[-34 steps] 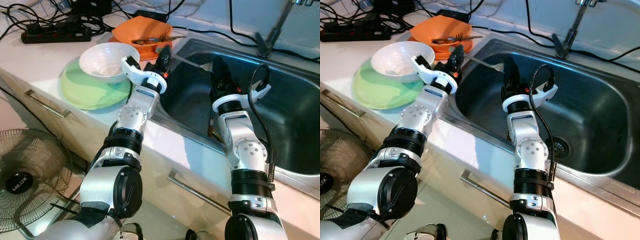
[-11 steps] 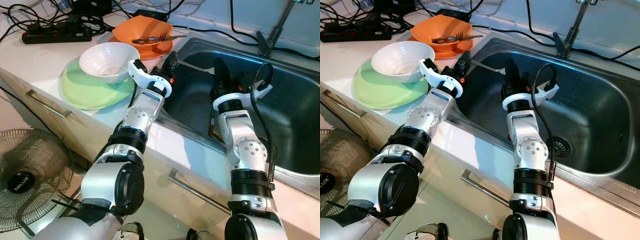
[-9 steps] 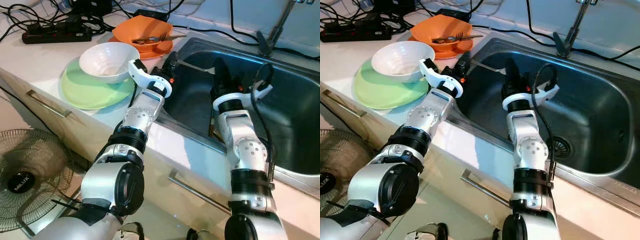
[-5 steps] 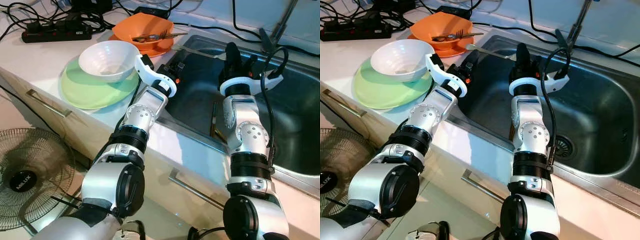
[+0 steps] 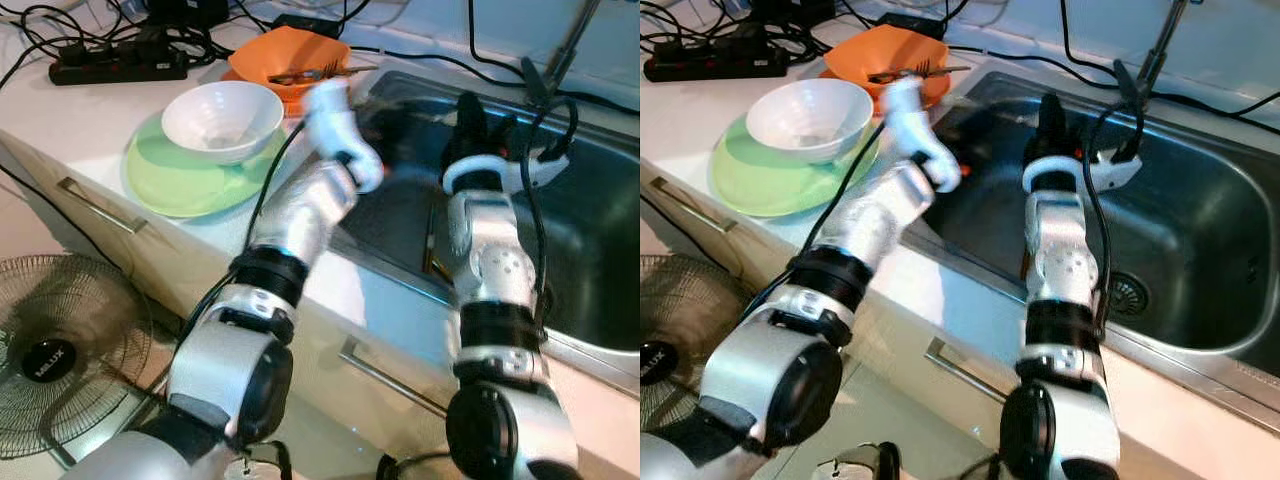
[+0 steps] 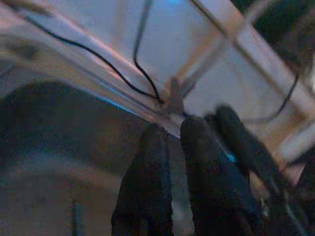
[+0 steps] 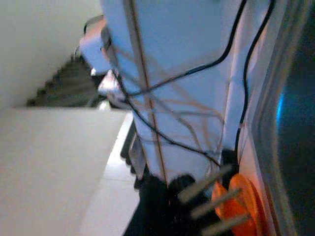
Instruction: Kitchen organization
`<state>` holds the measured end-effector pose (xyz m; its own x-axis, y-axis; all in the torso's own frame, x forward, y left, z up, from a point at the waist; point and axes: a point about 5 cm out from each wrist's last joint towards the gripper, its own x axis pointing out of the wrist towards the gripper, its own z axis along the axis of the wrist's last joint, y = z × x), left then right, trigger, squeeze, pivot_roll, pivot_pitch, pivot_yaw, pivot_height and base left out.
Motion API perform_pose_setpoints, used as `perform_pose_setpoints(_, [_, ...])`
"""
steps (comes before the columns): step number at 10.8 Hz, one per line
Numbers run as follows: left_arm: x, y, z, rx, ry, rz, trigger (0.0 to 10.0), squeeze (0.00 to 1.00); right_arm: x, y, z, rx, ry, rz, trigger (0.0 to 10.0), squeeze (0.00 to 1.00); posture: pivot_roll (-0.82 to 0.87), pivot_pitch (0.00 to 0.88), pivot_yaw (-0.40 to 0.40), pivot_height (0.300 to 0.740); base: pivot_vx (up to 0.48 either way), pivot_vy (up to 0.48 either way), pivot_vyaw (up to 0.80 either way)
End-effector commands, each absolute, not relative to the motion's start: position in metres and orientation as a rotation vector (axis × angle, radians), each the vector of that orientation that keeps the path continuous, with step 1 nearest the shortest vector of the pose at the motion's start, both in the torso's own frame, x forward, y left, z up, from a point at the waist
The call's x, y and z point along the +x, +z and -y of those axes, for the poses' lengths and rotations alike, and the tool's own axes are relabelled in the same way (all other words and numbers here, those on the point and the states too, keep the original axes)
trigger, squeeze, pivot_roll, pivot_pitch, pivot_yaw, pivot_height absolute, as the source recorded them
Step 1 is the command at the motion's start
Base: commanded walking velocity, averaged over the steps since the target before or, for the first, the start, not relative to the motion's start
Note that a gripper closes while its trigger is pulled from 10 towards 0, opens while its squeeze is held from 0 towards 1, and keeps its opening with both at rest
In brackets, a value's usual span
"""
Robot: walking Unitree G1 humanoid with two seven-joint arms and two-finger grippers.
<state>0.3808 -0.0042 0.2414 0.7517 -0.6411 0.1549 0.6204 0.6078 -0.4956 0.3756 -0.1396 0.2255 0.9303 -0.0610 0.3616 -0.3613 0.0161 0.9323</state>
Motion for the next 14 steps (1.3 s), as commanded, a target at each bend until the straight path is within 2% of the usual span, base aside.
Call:
perform_pose_setpoints(1, [0.376, 0.236, 0.01, -0.451, -0.74, -0.063, 10.0, 0.0, 0.378, 0.23, 0.138, 1.509, 0.222, 0.348, 10.0, 0.0, 0.06, 0.095, 0.055, 0.74, 0.0, 0.0, 0.0])
perform_pose_setpoints(3, [0.374, 0.222, -0.006, -0.198, -0.691, -0.083, 10.0, 0.0, 0.385, 0.226, 0.155, 1.276, 0.1, 0.335, 10.0, 0.0, 0.06, 0.087, 0.051, 0.74, 0.0, 0.0, 0.0])
perform_pose_setpoints(4, [0.374, 0.215, -0.018, -0.162, -0.66, -0.094, 10.0, 0.0, 0.387, 0.224, 0.167, 1.208, 0.049, 0.341, 10.0, 0.0, 0.06, 0.087, 0.051, 0.74, 0.0, 0.0, 0.0])
perform_pose_setpoints(5, [0.372, 0.216, -0.018, -0.105, -0.619, -0.105, 10.0, 0.0, 0.39, 0.223, 0.175, 1.095, 0.022, 0.331, 10.0, 0.0, 0.06, 0.079, 0.046, 0.74, 0.0, 0.0, 0.0])
perform_pose_setpoints(6, [0.373, 0.203, -0.04, -0.019, -0.563, -0.086, 10.0, 0.0, 0.392, 0.221, 0.177, 0.934, 0.02, 0.306, 10.0, 0.0, 0.06, 0.073, 0.043, 0.74, 0.0, 0.0, 0.0])
perform_pose_setpoints(7, [0.371, 0.199, -0.051, 0.011, -0.531, -0.046, 10.0, 0.0, 0.394, 0.219, 0.176, 0.838, 0.026, 0.295, 10.0, 0.0, 0.06, 0.067, 0.041, 0.74, 0.0, 0.0, 0.0])
perform_pose_setpoints(9, [0.36, 0.18, -0.078, 0.095, -0.441, 0.031, 10.0, 0.0, 0.394, 0.204, 0.175, 0.486, 0.049, 0.244, 10.0, 0.0, 0.07, 0.06, 0.034, 0.74, 0.0, 0.0, 0.0])
perform_pose_setpoints(11, [0.353, 0.169, -0.087, 0.107, -0.393, 0.061, 10.0, 0.0, 0.39, 0.186, 0.171, 0.33, 0.077, 0.196, 10.0, 0.0, 0.07, 0.056, 0.027, 0.74, 0.0, 0.0, 0.0])
perform_pose_setpoints(14, [0.35, 0.161, -0.083, 0.14, -0.393, 0.06, 10.0, 0.0, 0.388, 0.171, 0.163, 0.221, 0.103, 0.147, 10.0, 0.0, 0.07, 0.063, 0.024, 0.74, 0.0, 0.0, 0.0])
